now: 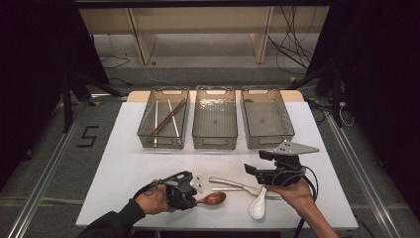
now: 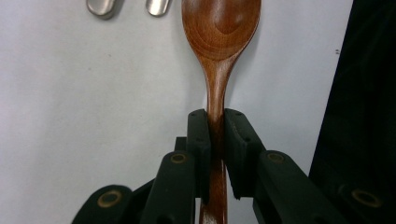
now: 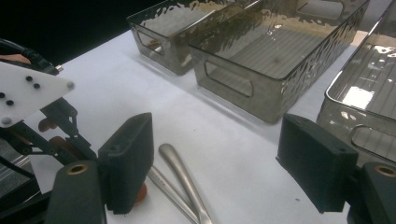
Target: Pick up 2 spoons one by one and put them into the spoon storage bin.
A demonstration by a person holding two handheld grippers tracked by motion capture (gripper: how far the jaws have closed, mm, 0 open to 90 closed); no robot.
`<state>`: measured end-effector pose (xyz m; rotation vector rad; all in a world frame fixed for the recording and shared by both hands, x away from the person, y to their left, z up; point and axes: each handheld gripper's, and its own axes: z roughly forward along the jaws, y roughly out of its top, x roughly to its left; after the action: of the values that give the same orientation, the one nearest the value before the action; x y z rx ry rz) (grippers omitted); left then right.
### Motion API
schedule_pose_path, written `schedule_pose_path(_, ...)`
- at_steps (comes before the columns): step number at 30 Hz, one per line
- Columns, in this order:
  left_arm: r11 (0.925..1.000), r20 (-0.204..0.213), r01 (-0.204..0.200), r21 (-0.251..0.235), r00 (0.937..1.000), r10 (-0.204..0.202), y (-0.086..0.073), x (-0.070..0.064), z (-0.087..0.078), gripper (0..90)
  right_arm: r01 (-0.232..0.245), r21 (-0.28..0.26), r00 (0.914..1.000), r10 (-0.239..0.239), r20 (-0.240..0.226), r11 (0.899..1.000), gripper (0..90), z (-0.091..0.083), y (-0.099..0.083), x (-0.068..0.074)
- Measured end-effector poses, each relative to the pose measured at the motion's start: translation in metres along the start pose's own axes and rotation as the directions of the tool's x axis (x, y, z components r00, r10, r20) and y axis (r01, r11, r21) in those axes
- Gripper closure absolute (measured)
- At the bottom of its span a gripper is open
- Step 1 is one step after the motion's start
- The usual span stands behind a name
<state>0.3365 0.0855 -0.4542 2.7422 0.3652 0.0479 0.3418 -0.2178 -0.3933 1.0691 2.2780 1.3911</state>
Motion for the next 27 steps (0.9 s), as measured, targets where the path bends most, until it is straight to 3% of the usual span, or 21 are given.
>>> schedule_pose_path(8, 0.9964, -0.004, 0.056, -0.064, 0.9984, -0.056, -0.003, 0.008, -0.011, 80.5, 0.001, -0.001, 1.0, -0.001, 0.001, 1.0, 27.8, 0.0, 0.0, 0.0)
schedule_pose_path(13, 0.9881, -0.004, 0.103, -0.115, 0.9946, -0.104, -0.005, 0.017, -0.022, 80.5, 0.0, -0.002, 1.0, 0.0, 0.002, 1.0, 27.8, 0.0, 0.0, -0.001)
schedule_pose_path(17, 0.9781, -0.014, 0.135, -0.159, 0.9903, -0.139, -0.006, 0.026, -0.03, 80.5, 0.0, -0.003, 1.0, 0.0, 0.003, 1.0, 27.8, 0.0, 0.0, -0.001)
schedule_pose_path(25, 0.9399, -0.024, 0.221, -0.26, 0.9717, -0.235, -0.006, 0.044, -0.044, 80.5, -0.003, -0.003, 1.0, 0.003, 0.003, 1.0, 27.8, -0.001, 0.0, -0.001)
schedule_pose_path(27, 0.9343, -0.033, 0.228, -0.274, 0.9687, -0.246, -0.006, 0.048, -0.048, 80.5, -0.006, -0.003, 1.0, 0.006, 0.002, 1.0, 27.8, 0.0, 0.0, -0.001)
